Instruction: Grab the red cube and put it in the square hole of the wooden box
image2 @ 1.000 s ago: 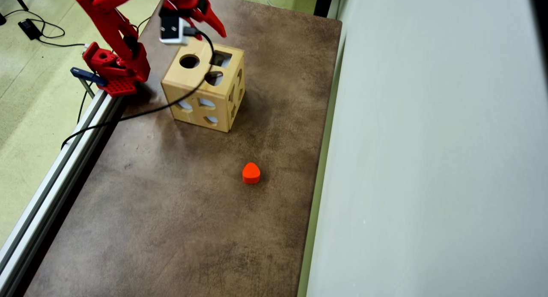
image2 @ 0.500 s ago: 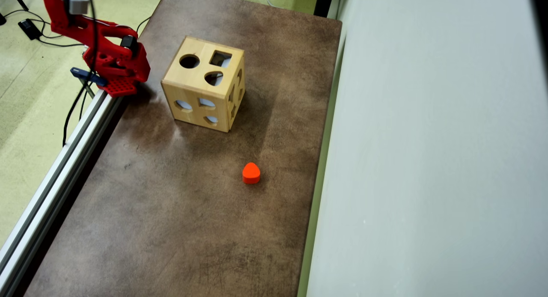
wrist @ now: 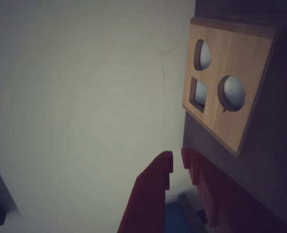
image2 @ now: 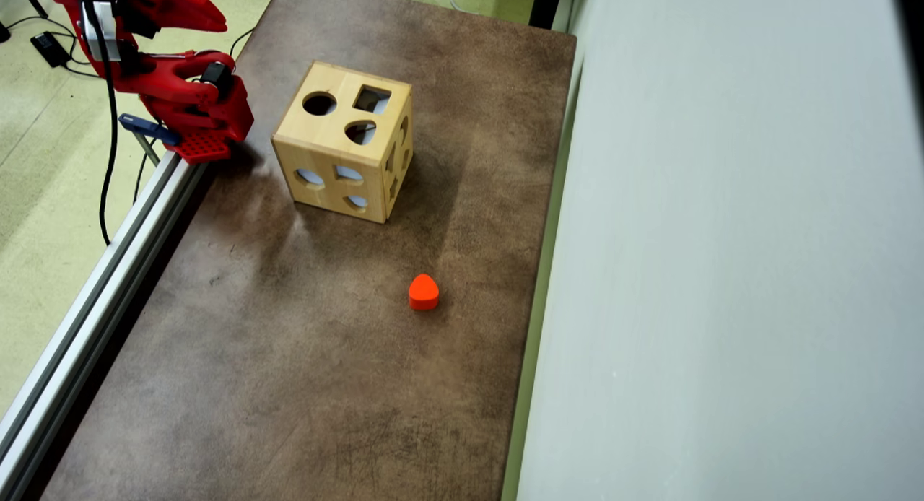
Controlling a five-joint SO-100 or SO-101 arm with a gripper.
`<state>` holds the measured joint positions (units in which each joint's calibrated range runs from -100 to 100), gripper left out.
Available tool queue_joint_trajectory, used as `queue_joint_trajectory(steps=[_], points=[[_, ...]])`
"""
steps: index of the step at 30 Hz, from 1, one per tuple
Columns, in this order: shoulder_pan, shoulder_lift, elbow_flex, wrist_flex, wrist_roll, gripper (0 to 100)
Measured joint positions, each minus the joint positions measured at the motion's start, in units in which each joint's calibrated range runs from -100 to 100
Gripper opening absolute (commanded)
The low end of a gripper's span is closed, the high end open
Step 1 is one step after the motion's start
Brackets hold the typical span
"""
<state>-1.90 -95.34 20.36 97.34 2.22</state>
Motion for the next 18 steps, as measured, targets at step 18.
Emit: queue_joint_trajectory(steps=[18], points=[[0.0,-0.2,0.3,0.0,-0.5,5]])
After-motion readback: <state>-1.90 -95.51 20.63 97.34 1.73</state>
